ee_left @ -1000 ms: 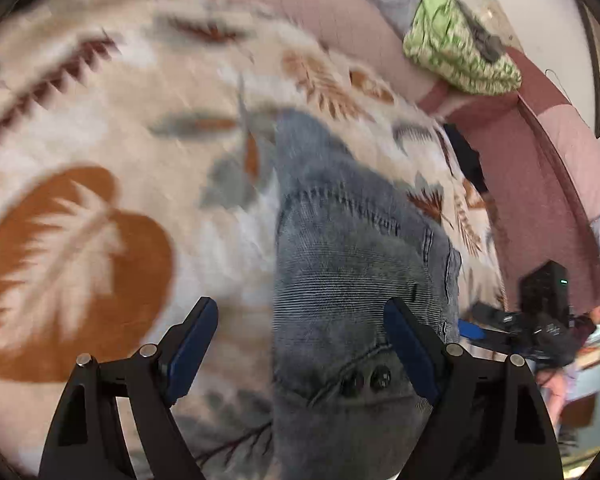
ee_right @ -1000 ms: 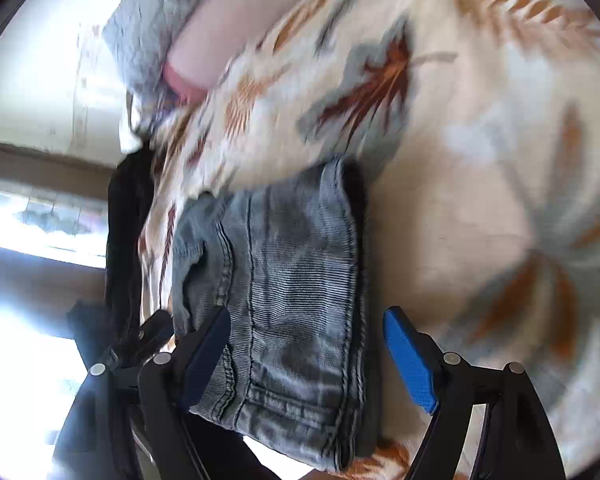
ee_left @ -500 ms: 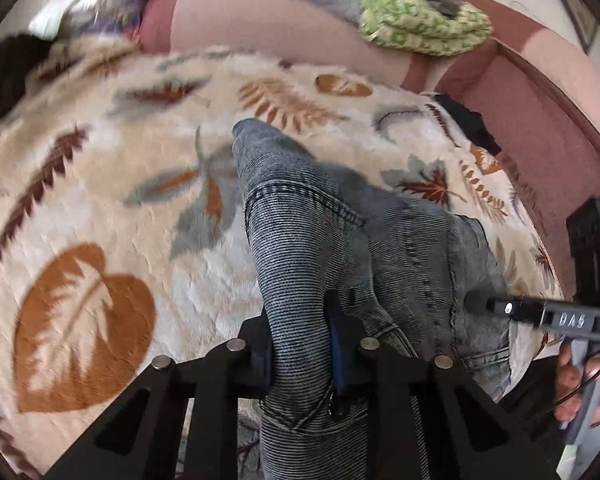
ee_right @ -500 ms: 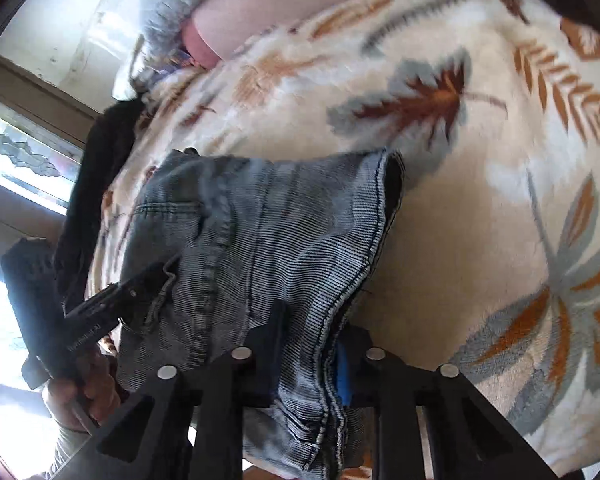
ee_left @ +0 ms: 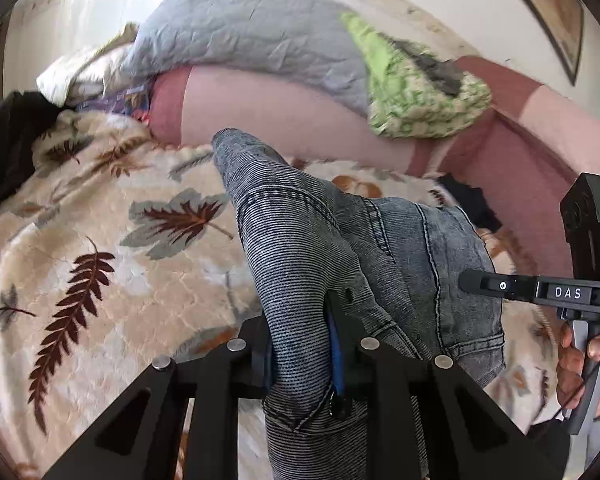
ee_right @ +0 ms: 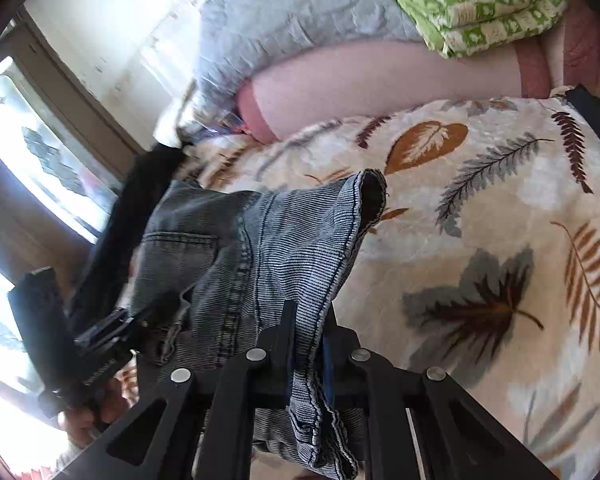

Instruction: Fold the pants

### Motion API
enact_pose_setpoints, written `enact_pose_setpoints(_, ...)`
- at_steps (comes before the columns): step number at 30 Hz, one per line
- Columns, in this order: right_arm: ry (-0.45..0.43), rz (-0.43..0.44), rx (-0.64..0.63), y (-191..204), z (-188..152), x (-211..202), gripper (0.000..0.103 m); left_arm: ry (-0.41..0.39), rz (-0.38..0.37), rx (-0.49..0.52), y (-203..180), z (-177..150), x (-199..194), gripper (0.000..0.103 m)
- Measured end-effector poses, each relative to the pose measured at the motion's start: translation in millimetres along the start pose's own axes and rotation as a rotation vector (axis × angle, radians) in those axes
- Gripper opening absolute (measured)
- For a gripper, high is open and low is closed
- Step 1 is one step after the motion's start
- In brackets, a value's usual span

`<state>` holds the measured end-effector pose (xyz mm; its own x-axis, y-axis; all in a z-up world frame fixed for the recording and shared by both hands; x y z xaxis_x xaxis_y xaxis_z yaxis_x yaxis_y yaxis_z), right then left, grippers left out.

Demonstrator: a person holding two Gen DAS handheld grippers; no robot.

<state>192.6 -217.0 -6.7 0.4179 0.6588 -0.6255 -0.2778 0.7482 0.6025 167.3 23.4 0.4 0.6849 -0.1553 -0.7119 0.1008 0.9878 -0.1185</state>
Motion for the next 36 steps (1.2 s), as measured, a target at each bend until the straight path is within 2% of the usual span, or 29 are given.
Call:
enact_pose_setpoints(3,0.067,-0.058,0.040,-31,-11,44,0.013,0.092,0.038,-0.005,3,-17,43,0.026)
enact_pose_setpoints(4,0.092,-0.089,0.046,-39,-17,53,0.016,0.131,0.065,0.001,4,-23,56,0.039)
enact_pose_setpoints(5,0.105,-0.143,0.053,-49,-22,61,0.018,0.158,0.124,0.013,7,-28,68,0.053)
enact_pose_setpoints(6,0.103,-0.142,0.071,-55,-26,63,0.025,0.158,0.159,0.008,11,-31,72,0.056)
enact_pose_setpoints(8,0.078,-0.130,0.087,-53,-26,50,0.031,0.148,0.152,-0.014,16,-31,61,0.066)
enact_pose_setpoints(9,0.060,-0.142,0.065,-47,-26,40,0.035,0.129,0.158,-0.028,19,-29,47,0.068)
enact_pose_setpoints(11,0.015,-0.136,0.005,-27,-28,16,0.035,0.072,0.157,-0.034,20,-28,20,0.071)
enact_pose_setpoints(14,-0.028,-0.112,-0.034,-3,-46,0,0.045,-0.005,0.173,-0.029,13,-35,-11,0.080)
enact_pose_setpoints(16,-0.008,-0.162,-0.056,0,-65,11,0.056,0.017,0.195,0.009,4,-52,-5,0.080)
enact_pose_setpoints(18,0.131,-0.260,-0.056,-19,-88,49,0.061,0.114,0.260,0.071,-2,-74,21,0.081)
enact_pose_setpoints(20,0.091,-0.280,-0.087,-17,-90,44,0.065,0.098,0.270,0.025,1,-75,19,0.082)
enact_pose_setpoints(23,0.024,-0.268,-0.093,6,-87,5,0.069,0.085,0.308,0.007,0,-64,-12,0.082)
enact_pose_setpoints(25,-0.056,-0.308,-0.166,25,-93,-24,0.092,0.009,0.336,0.026,-6,-60,-41,0.084)
enact_pose_setpoints(27,-0.097,-0.340,-0.220,39,-106,-44,0.103,-0.022,0.374,0.027,-12,-63,-63,0.092)
enact_pose_setpoints(31,-0.092,-0.363,-0.254,49,-136,-60,0.103,-0.046,0.367,0.018,-22,-78,-88,0.092)
enact_pose_setpoints(36,-0.099,-0.392,-0.273,51,-150,-69,0.103,-0.030,0.350,0.018,-34,-88,-92,0.092)
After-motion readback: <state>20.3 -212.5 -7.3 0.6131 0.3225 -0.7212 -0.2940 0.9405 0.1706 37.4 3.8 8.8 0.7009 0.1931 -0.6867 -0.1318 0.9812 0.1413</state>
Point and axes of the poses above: each gripper's, at about its wrist camera, not at the fingertips, and x roughly the way its jaws point, y to its left, z to its top, the point moved 3 cm from there along x, roughly the way its jaws point, and after that the axes turned 11 degrees about z, right-handed, at the moved point
